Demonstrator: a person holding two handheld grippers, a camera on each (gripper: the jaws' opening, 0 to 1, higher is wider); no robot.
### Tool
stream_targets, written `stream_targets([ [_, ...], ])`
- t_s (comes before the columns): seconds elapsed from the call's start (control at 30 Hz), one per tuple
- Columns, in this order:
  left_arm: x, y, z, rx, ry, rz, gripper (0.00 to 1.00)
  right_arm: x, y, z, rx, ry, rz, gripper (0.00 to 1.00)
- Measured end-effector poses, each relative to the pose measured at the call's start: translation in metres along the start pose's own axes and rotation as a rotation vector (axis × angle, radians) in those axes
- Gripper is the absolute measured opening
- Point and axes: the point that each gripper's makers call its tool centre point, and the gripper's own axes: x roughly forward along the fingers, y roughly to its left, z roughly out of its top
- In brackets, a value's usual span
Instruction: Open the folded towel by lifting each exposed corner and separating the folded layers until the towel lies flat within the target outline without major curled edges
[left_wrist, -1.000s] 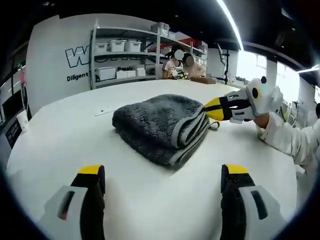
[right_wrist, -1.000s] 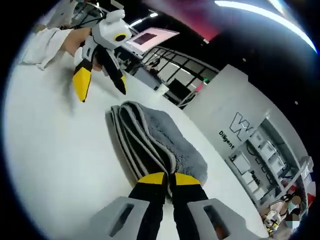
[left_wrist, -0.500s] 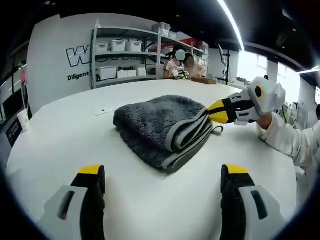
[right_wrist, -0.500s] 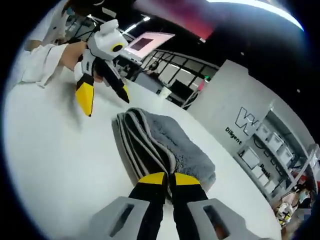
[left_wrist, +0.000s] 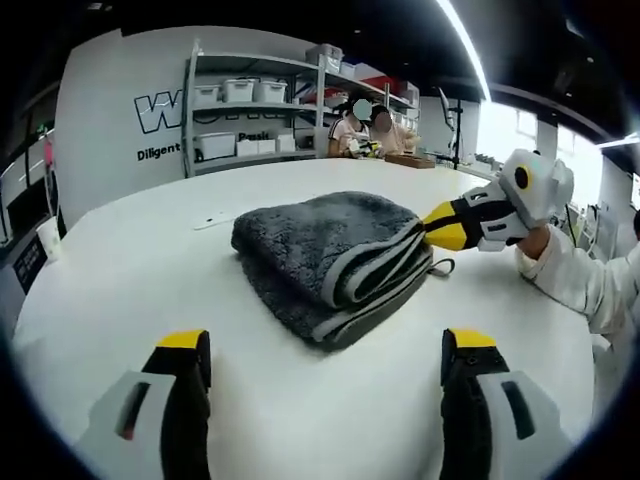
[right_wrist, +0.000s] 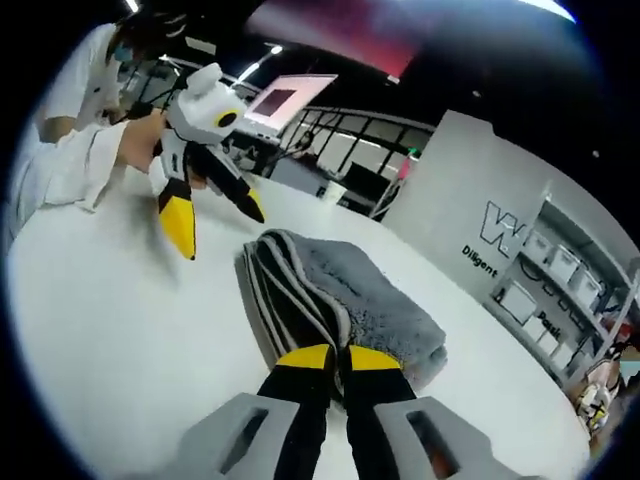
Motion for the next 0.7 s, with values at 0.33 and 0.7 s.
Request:
stream_targets([
  [0.33, -0.0016, 0.002, 0.0005, 0.001, 0.0, 0.003, 0.95, 0.0009, 0.0046, 0.0017, -0.013, -0.011, 0.007, 0.0],
  [0.7, -0.0033, 0.0006, -0.0003, 0.005, 0.003, 0.005, 0.95, 0.0007, 0.0087, 0.0053, 0.034, -0.02, 0.009, 0.0],
])
